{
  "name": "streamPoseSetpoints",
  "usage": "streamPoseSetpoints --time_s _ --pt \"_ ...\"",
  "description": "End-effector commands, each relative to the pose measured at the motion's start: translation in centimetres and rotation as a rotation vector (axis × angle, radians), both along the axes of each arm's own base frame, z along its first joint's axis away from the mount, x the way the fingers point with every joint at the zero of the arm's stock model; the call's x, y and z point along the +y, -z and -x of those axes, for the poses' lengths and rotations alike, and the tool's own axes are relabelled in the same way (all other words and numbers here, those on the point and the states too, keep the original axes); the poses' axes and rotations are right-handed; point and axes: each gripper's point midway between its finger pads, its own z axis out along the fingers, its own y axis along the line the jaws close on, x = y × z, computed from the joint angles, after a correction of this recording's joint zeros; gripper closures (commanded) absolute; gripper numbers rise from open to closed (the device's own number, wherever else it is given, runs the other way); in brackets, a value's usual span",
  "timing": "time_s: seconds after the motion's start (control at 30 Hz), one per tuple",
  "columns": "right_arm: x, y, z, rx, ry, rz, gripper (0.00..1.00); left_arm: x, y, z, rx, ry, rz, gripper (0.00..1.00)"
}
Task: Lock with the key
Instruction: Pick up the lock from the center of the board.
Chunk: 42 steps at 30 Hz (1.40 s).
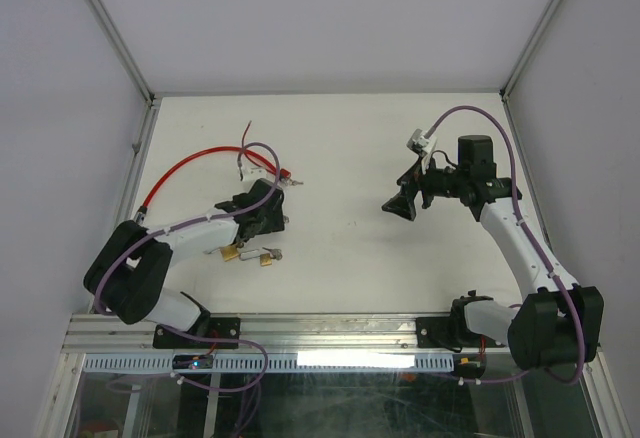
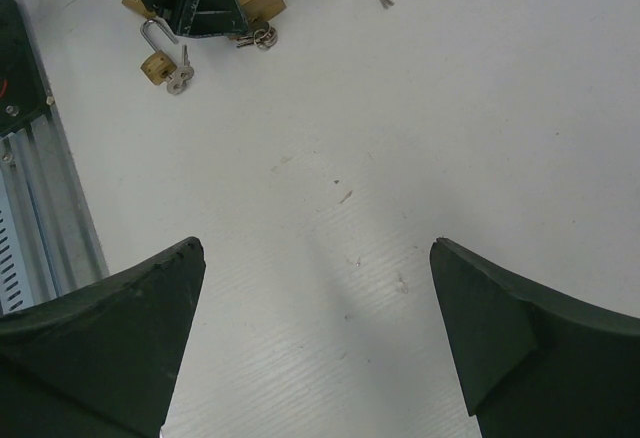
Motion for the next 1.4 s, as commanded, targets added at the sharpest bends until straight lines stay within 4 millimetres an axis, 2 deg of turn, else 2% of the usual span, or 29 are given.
streamPoseSetpoints --time_s 0.0,0.17,0.33,0.43,0.57,0.63,0.73,0.87,1.03,1.13,1.37 --pt "0.5 -0.9 0.0 -0.046 -0.031 -0.017 0.02 -1.3 -0.1 -1.4 -0.021 0.047 -0.012 0.36" --pt "0.5 -0.8 0.0 -0.042 -0.033 -0.018 0.02 -1.5 0.4 -1.6 -0.013 0.059 -0.02 0.38" --pt "0.5 -0.8 0.0 -0.041 -0.034 -0.02 0.02 -1.7 0.7 -1.5 -0.006 0.068 -0.01 0.45" --pt "0.7 -0.8 0.1 -0.033 -0.04 -0.027 0.02 -1.9 0.7 -1.3 -0.003 0.075 0.006 0.55" --pt "0.9 -0.7 0.3 -0.01 -0.054 -0.047 0.02 -2.4 -0.1 -1.3 -0.022 0.089 0.038 0.74" --pt "1.1 -0.7 0.4 0.008 -0.06 -0.064 0.02 -2.9 -1.1 -1.4 -0.049 0.111 0.071 0.84" --pt "1.6 -0.8 0.6 0.039 -0.066 -0.103 0.02 -3.9 -3.1 -1.4 -0.097 0.145 0.12 0.89" --pt "2.3 -1.2 0.5 0.088 -0.048 -0.186 0.03 -6.0 -5.3 -0.9 -0.159 0.192 0.21 0.92" --pt "3.2 -1.3 0.4 0.183 -0.002 -0.307 0.04 -9.6 -6.3 0.3 -0.189 0.259 0.335 0.93" --pt "3.2 -0.6 -0.1 0.221 0.05 -0.34 0.05 -11.7 -6.7 1.0 -0.199 0.287 0.377 0.93" --pt "3.4 1.9 -1.5 0.152 0.049 -0.358 0.05 -16.2 -7.0 2.5 -0.205 0.34 0.456 0.94"
